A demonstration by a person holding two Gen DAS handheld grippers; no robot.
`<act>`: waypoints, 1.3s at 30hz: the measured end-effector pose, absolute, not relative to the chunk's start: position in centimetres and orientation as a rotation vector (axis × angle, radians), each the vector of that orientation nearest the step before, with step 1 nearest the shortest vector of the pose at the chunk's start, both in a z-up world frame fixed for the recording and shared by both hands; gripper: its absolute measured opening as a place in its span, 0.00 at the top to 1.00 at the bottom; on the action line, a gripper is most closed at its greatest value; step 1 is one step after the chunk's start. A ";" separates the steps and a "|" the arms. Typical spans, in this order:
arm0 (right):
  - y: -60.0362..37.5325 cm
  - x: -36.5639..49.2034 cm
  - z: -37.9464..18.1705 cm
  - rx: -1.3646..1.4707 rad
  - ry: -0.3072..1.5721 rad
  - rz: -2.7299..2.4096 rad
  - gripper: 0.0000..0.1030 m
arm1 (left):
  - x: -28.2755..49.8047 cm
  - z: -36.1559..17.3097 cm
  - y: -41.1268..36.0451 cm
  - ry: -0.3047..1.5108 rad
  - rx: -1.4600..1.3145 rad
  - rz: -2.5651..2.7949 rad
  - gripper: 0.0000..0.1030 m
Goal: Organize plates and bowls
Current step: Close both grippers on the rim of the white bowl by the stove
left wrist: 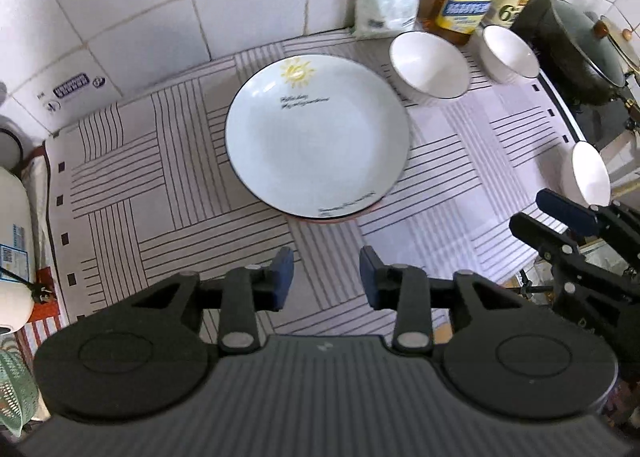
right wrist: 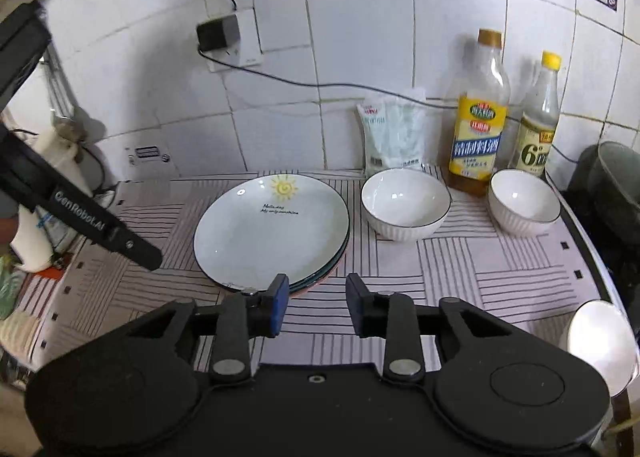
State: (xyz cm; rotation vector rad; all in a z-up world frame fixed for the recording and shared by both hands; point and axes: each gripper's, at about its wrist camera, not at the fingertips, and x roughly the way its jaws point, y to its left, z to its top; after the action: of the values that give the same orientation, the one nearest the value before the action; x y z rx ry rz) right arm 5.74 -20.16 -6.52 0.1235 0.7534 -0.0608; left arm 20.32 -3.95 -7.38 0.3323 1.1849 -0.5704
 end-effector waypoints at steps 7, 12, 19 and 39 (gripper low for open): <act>-24.2 2.5 -3.7 0.032 0.759 -0.012 0.57 | 16.8 -5.2 -7.8 1.187 0.337 -0.551 0.60; -27.8 -0.1 -2.6 -0.005 0.759 -0.008 0.48 | 14.7 -4.6 -10.6 1.191 0.322 -0.542 0.56; -32.9 -3.5 -3.1 0.003 0.722 -0.026 0.28 | 11.6 -5.0 -15.0 1.196 0.328 -0.535 0.42; -42.5 -7.4 -15.7 0.002 0.764 -0.208 0.02 | 9.3 -11.9 -31.2 1.148 0.302 -0.661 0.12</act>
State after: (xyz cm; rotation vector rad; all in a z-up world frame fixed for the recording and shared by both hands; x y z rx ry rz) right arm -7.43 -42.50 -15.72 0.0022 0.7642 -0.2083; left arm 9.27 -31.22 -11.92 0.3020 1.1482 -0.6606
